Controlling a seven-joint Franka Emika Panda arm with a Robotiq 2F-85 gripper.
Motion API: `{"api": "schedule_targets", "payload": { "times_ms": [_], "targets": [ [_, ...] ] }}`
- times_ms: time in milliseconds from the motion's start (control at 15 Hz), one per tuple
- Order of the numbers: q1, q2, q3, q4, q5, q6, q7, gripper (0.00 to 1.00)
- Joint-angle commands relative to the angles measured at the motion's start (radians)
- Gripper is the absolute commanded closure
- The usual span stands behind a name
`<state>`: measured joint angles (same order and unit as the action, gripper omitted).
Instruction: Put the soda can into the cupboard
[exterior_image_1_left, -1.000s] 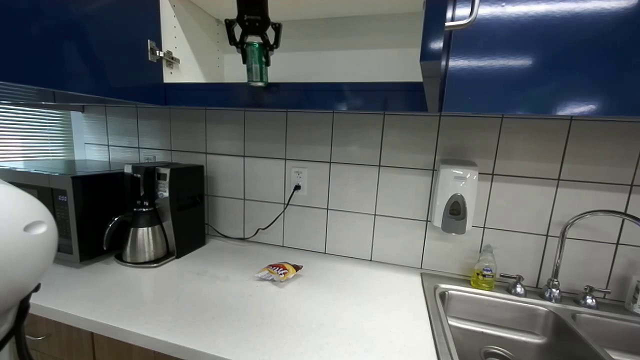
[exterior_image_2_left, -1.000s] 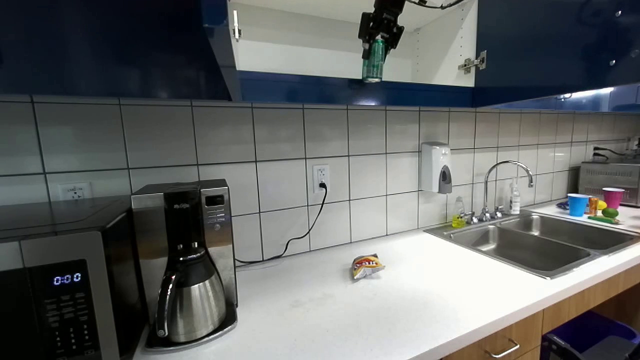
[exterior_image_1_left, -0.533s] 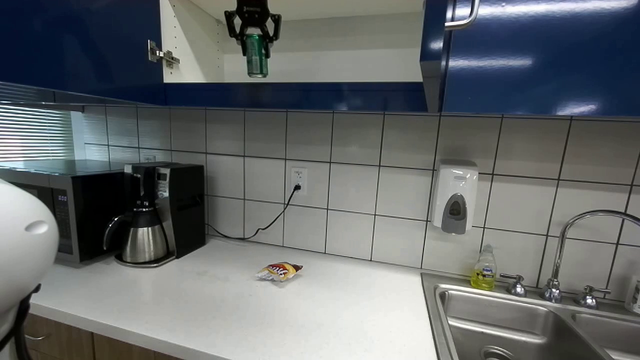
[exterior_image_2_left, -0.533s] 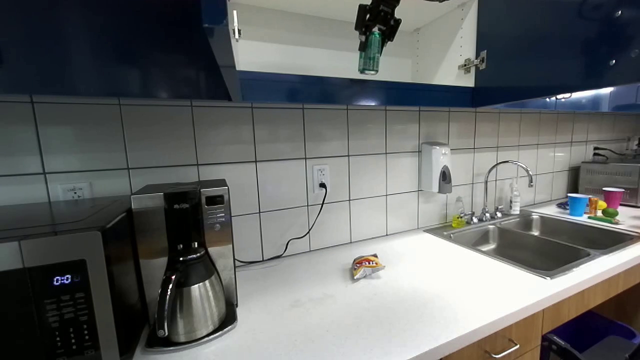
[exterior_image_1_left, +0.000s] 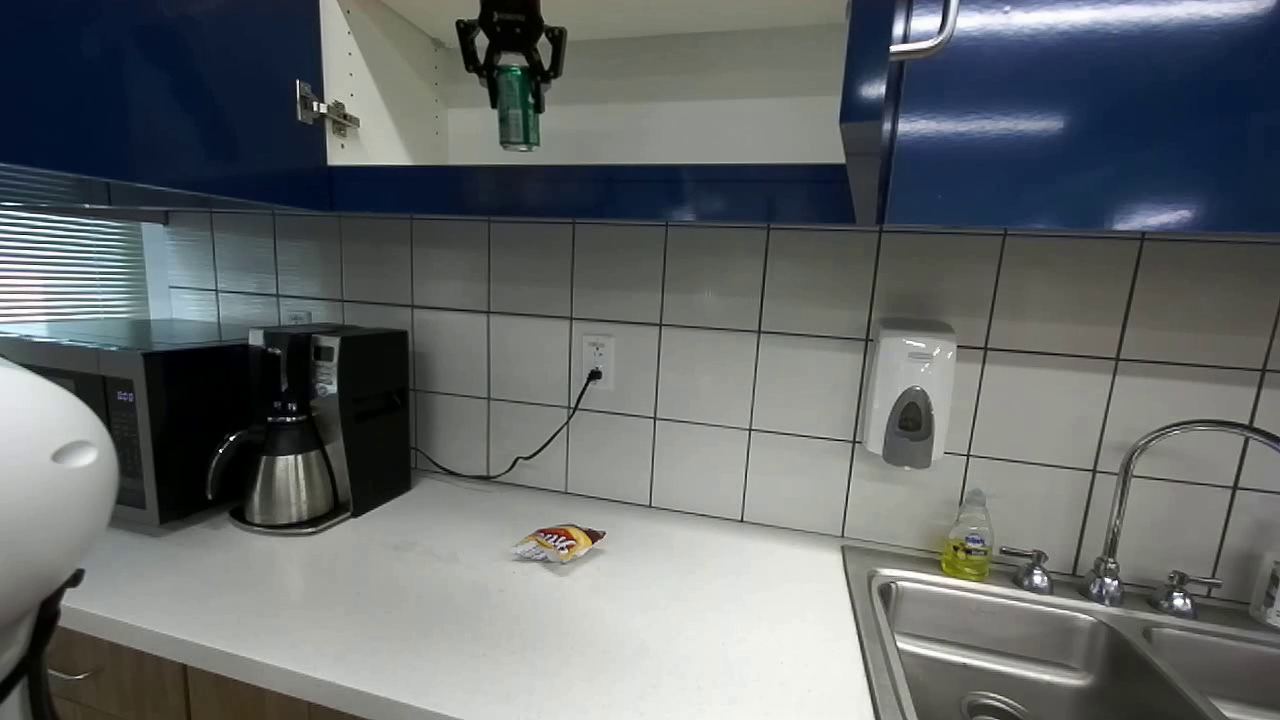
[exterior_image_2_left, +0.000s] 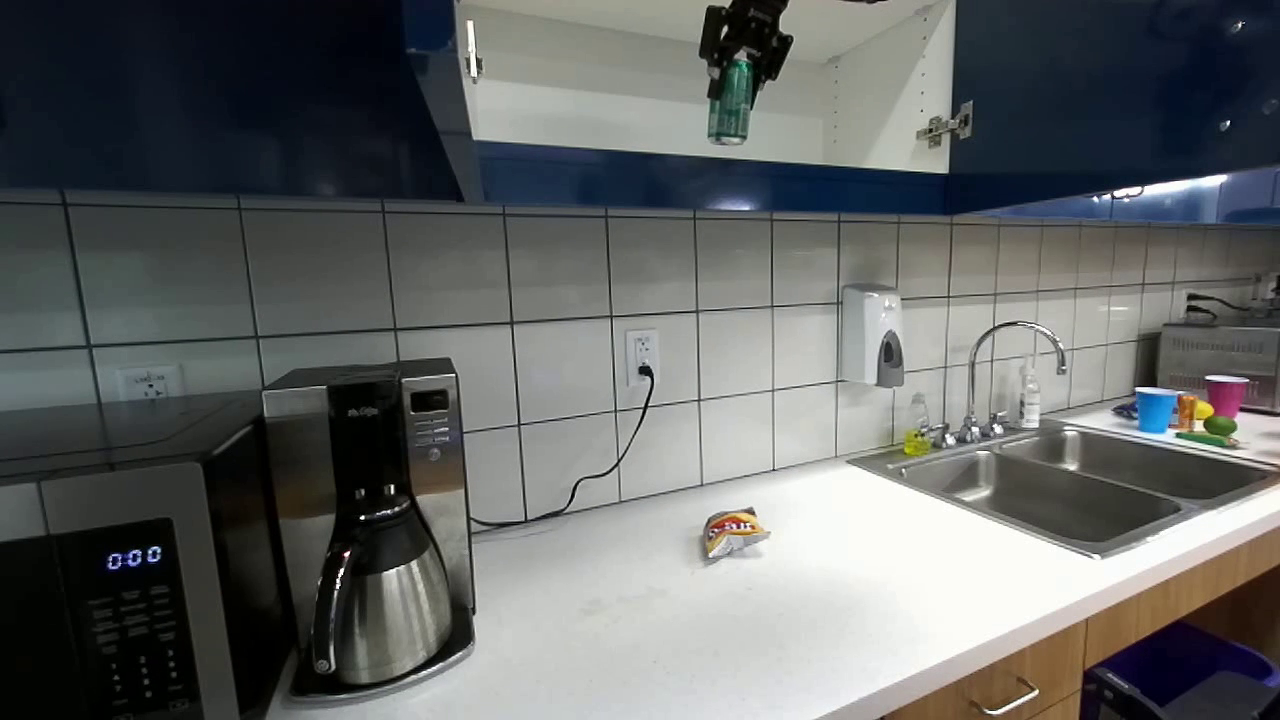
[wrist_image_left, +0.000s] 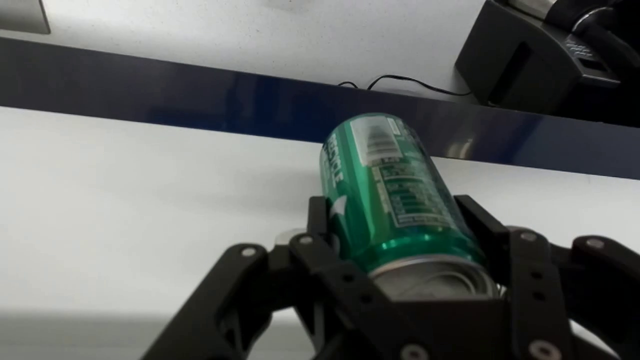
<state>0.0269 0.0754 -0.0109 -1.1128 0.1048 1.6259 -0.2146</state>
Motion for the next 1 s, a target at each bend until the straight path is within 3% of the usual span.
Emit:
{"api": "schedule_targets", "payload": {
  "times_ms": [0,933],
  "targets": [
    [0.006,0.08,0.001,0.146,-0.025,-0.074,0.05,0.61],
    [0.011,0.272,-0.005,0.396,-0.048,-0.171,0.133,0.61]
  ]
}}
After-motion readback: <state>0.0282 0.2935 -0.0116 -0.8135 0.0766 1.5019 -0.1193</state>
